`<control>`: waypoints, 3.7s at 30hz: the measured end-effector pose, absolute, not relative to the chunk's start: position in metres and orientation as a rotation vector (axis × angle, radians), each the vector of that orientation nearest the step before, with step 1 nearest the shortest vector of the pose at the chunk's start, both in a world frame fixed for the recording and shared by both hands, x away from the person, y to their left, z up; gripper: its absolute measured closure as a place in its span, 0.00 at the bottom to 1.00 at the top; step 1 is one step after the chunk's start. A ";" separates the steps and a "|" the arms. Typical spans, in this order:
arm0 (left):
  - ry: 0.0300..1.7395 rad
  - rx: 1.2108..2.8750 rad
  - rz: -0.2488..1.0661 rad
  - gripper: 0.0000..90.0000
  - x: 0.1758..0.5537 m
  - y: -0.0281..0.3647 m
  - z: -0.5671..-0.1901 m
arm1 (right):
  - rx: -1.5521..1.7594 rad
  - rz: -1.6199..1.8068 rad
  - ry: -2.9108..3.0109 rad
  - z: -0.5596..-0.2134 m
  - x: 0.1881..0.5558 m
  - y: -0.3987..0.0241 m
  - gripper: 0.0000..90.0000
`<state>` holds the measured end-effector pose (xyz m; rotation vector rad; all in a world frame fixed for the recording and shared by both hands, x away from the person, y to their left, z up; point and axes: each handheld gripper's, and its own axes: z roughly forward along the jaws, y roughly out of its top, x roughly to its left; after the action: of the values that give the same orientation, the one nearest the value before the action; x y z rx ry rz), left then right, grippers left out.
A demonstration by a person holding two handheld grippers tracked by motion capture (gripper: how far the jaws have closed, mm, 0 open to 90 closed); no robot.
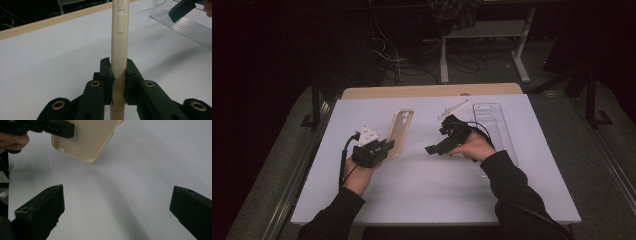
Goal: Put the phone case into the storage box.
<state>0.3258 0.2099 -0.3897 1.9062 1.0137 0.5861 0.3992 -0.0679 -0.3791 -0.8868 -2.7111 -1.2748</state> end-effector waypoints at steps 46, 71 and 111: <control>0.998 1.867 0.606 0.89 0.311 0.168 -0.392 | -0.946 -1.480 -2.460 -0.384 0.402 -0.061 0.00; 0.965 1.884 0.611 0.89 0.305 0.147 -0.395 | -0.967 -1.536 -2.371 -0.383 0.404 -0.058 0.00; 0.929 1.888 0.664 0.89 0.296 0.134 -0.398 | -1.015 -1.535 -2.292 -0.388 0.405 -0.049 0.03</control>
<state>0.2963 0.1336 -0.3976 1.8879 0.9290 0.6642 0.4053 -0.0494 -0.3878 -1.0148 -2.2925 -1.5345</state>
